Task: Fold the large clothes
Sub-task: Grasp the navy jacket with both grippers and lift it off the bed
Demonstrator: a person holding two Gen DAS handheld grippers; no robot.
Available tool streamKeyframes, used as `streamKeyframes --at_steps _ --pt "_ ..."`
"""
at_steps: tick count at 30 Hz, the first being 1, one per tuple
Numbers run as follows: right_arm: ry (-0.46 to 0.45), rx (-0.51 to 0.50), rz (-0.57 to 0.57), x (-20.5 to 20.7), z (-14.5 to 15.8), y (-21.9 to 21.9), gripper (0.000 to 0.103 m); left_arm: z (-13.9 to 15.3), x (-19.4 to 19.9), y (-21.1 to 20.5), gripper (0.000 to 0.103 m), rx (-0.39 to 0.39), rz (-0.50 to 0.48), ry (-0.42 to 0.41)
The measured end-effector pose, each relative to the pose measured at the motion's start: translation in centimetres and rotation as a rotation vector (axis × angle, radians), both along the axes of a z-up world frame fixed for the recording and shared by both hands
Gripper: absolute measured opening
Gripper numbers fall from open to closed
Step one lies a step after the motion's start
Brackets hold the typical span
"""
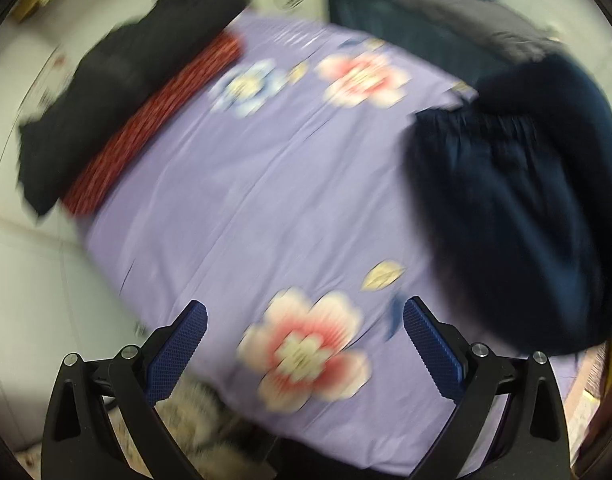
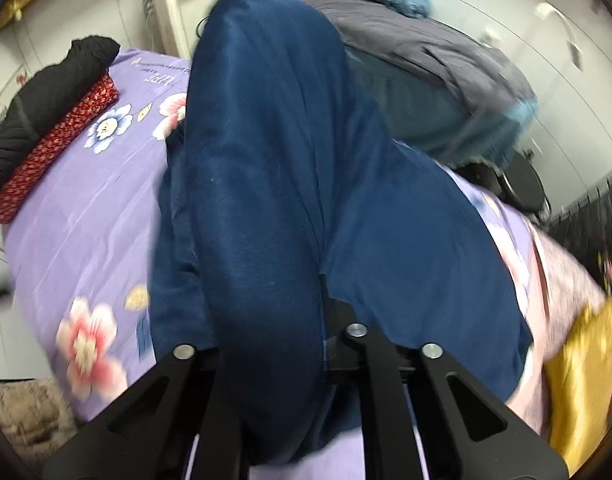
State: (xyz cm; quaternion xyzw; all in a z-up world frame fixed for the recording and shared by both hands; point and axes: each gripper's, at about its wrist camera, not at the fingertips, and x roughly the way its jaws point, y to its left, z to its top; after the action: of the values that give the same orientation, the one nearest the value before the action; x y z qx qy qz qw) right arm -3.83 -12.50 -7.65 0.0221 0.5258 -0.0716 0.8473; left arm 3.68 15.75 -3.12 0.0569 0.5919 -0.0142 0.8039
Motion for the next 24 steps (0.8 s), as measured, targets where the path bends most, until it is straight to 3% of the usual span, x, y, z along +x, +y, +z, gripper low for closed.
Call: streamKeyframes --at_steps 4,9,12,13,16,20,23,24 --pt "0.073 0.036 -0.117 -7.9 -1.1 -2.1 0.007 2.7 2.3 -4.2 0.097 -0.042 -0.123 -0.086" --pt "0.219 0.172 -0.345 -16.2 -4.9 -4.5 0.008 5.6 3.5 -9.8 0.097 -0.054 -0.291 -0.174" --pt "0.266 0.252 -0.41 -19.4 -5.9 -4.4 0.017 6.1 2.8 -12.8 0.097 -0.083 -0.387 -0.186" --pt "0.249 0.271 -0.43 -20.2 -5.6 -4.3 0.025 5.8 2.5 -13.8 0.097 -0.09 -0.417 -0.174" --pt "0.252 0.224 -0.448 -21.0 -4.1 -4.1 0.068 4.3 1.2 -16.2 0.097 -0.092 -0.492 -0.124" --pt "0.144 0.244 -0.38 -20.7 -0.4 -3.5 0.068 0.5 -1.4 -19.1 0.097 -0.124 -0.586 -0.005" --pt "0.171 0.198 -0.349 -18.9 0.4 -3.2 0.068 -2.0 -4.1 -20.7 0.093 -0.157 -0.636 0.055" --pt "0.175 0.2 -0.339 -18.6 0.7 -3.3 0.068 -2.3 -4.9 -20.8 0.088 -0.168 -0.648 0.065"
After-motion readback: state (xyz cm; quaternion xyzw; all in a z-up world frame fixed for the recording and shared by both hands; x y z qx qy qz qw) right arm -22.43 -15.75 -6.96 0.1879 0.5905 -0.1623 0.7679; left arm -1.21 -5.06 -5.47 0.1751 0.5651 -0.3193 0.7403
